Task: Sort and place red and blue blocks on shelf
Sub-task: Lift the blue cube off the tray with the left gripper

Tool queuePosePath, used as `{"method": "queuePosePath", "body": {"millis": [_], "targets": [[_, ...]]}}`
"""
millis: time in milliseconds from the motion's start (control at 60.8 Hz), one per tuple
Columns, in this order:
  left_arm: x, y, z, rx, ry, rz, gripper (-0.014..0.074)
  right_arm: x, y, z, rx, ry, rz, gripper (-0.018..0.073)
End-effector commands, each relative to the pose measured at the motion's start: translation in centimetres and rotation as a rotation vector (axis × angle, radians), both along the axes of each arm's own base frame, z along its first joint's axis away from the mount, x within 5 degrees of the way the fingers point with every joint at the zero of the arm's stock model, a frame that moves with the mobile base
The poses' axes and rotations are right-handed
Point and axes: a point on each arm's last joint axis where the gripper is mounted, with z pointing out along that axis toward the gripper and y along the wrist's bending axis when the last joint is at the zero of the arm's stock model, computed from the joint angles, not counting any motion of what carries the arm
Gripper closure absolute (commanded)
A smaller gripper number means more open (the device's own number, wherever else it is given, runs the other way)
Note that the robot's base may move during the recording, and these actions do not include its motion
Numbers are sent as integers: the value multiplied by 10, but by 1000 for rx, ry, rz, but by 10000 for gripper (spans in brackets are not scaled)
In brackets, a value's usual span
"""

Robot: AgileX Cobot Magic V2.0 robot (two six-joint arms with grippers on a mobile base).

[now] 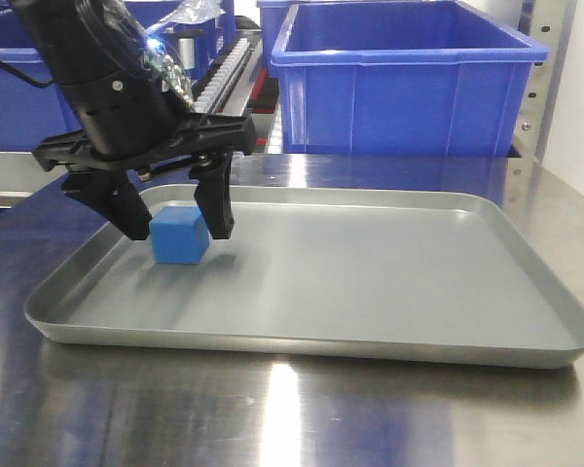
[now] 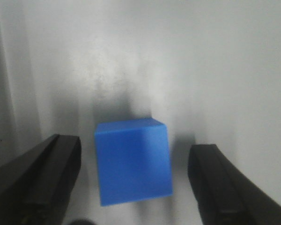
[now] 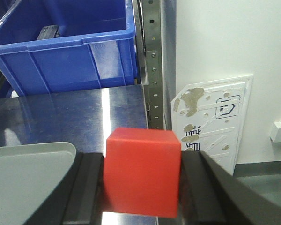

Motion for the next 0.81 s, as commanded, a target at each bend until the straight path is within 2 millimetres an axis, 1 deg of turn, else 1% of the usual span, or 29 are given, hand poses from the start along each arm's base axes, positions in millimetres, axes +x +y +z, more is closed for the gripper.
{"method": "queuePosePath", "body": {"millis": [0, 82, 148, 181, 230, 280, 378, 510, 592, 642, 790], "targets": [[0, -5, 26, -81, -75, 16, 158, 1, -1, 18, -30, -120, -6, 502], [-1, -6, 26, -99, -49, 26, 268, 1, -1, 18, -30, -120, -6, 502], [-2, -7, 26, -108, -33, 32, 369, 1, -1, 18, -30, -120, -6, 502], [-3, -7, 26, -107, -28, 32, 433, 1, -1, 18, -30, -120, -6, 502], [-3, -6, 25, -103, -21, 31, 483, 1, -1, 18, -30, -120, -6, 502], [-4, -6, 25, -100, -16, 28, 469, 1, -1, 18, -30, -120, -6, 502], [-5, -5, 28, -93, -22, 13, 474, 1, -1, 18, -30, -120, -6, 502], [-7, 0, 41, -96, -70, 2, 474, 1, -1, 18, -30, -120, -6, 502], [-9, 8, 56, -99, -121, 5, 474, 1, -1, 18, -30, -120, -6, 502], [-9, 16, 67, -102, -160, 16, 474, 1, -1, 18, -30, -120, -6, 502], [-17, 46, 110, -133, -306, 62, 474, 1, -1, 18, -30, -120, -6, 502]]}}
